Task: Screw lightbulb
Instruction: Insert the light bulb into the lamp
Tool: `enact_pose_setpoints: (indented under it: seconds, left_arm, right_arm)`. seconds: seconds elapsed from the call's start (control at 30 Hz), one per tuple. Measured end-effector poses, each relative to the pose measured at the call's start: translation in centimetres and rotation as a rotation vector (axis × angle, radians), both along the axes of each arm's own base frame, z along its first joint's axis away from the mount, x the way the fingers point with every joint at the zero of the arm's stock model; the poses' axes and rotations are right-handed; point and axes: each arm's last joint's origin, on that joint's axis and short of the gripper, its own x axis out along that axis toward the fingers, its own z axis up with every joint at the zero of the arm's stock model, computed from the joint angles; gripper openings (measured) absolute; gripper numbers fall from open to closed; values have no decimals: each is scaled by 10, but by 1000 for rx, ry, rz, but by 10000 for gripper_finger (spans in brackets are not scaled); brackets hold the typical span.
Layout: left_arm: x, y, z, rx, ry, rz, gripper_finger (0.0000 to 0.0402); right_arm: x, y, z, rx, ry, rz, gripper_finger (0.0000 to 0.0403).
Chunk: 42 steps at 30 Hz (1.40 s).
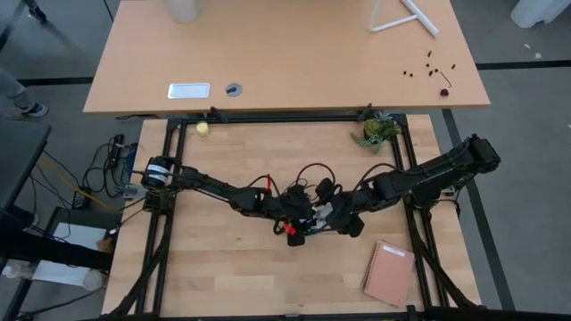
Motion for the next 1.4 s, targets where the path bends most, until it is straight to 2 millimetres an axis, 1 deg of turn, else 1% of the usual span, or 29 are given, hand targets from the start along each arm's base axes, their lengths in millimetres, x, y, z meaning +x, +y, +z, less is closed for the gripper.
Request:
enact_pose_setpoints:
  seconds: [0.17,0.27,0.33,0.4,0.43,0.53,0.63,0.73,0.87,0.97,1.03,1.2,1.33,1.4]
  left_arm:
    - [0,0,0,2,3,-1,179]
    - [-4,1,-5,-13,65,18,179]
    - [-7,3,-10,-21,131,36,179]
    - [-10,4,-13,-14,173,38,179]
    - [-10,4,-14,-9,177,37,179]
    - [-10,6,-14,10,178,35,179]
    - [-10,8,-14,7,179,42,179]
    - [-10,9,-14,15,175,73,179]
    - [-10,13,-13,62,163,144,179]
    - [-9,17,-12,76,150,181,179]
    - [-7,20,-11,75,130,193,179]
    - [-5,26,-9,94,111,194,179]
    - [-5,27,-12,87,108,191,179]
    - [-7,24,-17,84,106,184,179]
  right_arm:
    - [0,-1,0,31,5,-17,227]
    - [-5,-3,0,87,34,-156,199]
    - [-12,-7,-1,145,93,-274,194]
    - [-20,-12,-5,184,185,-371,194]
    - [-22,-14,-5,199,195,-411,195]
    - [-28,-19,2,284,124,-470,197]
    - [-39,-27,1,316,76,-570,196]
    - [-55,-42,-4,296,-18,-763,195]
    - [-73,-67,-16,318,-171,-1087,195]
    - [-84,-86,-24,344,-211,-1245,196]
    - [-88,-98,-30,347,-197,-1303,198]
    - [-92,-120,-37,373,-163,-1360,212]
    - [-91,-127,-36,487,-140,-1344,226]
    - [-91,-128,-36,496,-127,-1326,232]
